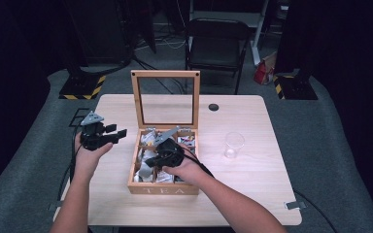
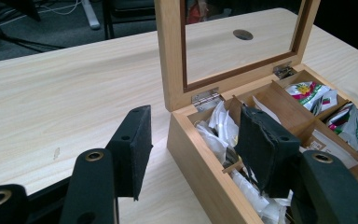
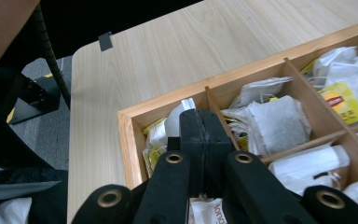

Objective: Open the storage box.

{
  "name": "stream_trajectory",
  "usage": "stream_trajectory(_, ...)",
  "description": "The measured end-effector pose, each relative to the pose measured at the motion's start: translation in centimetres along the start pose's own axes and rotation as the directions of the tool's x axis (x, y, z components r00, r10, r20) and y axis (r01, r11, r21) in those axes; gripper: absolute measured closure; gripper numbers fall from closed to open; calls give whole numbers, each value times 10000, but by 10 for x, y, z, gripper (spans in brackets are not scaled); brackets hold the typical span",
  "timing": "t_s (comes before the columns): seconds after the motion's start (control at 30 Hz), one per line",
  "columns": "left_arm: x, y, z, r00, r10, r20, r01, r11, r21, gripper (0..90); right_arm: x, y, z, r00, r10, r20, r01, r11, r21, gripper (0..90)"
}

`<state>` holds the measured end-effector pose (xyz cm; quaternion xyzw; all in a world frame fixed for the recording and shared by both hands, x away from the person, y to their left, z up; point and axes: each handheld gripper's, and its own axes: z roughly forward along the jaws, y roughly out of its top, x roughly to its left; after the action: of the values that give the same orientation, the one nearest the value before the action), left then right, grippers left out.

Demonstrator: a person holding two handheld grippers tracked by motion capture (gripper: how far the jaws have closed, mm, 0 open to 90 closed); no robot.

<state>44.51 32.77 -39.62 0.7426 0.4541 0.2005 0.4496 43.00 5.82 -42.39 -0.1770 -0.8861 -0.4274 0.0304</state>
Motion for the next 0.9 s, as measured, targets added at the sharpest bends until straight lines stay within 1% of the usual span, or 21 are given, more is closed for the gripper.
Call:
stream_trajectory(0.07,0,0,0,10000,10,-3,-10,10000,14,449,-1,2,-5,10000,-11,37,11,10000,-27,900)
stream_trajectory(0.13,-1,0,0,10000,-2,-24,2,10000,-72,449,-1,5,-11,9999,63,95,-62,9999,-161,900)
stream_trajectory(0.2,-1,0,-1,10000,41,-18,-41,10000,-46,450,-1,9,-19,9998,115,139,-110,9993,-355,900)
stream_trajectory(0.23,-1,1,-1,10000,40,-12,-40,10000,-39,450,-1,11,-22,9999,58,161,-51,9992,-393,900)
stream_trajectory(0.37,-1,1,-1,10000,9,-61,-9,10000,-75,450,-1,16,-33,9996,74,265,-61,9988,-489,900)
stream_trajectory(0.4,-1,1,-1,10000,54,-49,-55,10000,-53,450,-1,17,-37,9995,50,298,-33,9983,-575,900)
stream_trajectory(0.43,-2,1,0,10000,44,-53,-44,10000,-46,450,-2,18,-39,9995,121,277,-105,9982,-586,900)
stream_trajectory(0.5,-3,1,0,10000,45,-63,-45,10000,7,450,-2,19,-42,9994,102,319,-84,9983,-577,900)
stream_trajectory(0.63,-3,2,1,9999,121,-64,-121,9999,-38,450,-4,20,-52,9989,145,447,-121,9985,-538,900)
stream_trajectory(0.77,-4,3,2,9999,112,-13,-112,9999,-12,450,-3,21,-64,9974,163,697,-118,9979,-644,900)
stream_trajectory(0.8,-4,3,2,9999,152,-1,-152,9999,-10,450,-3,20,-67,9972,115,737,-66,9977,-672,900)
stream_trajectory(0.9,-5,2,2,9998,211,-37,-211,9998,12,450,-5,19,-73,9963,185,835,-126,9974,-703,900)
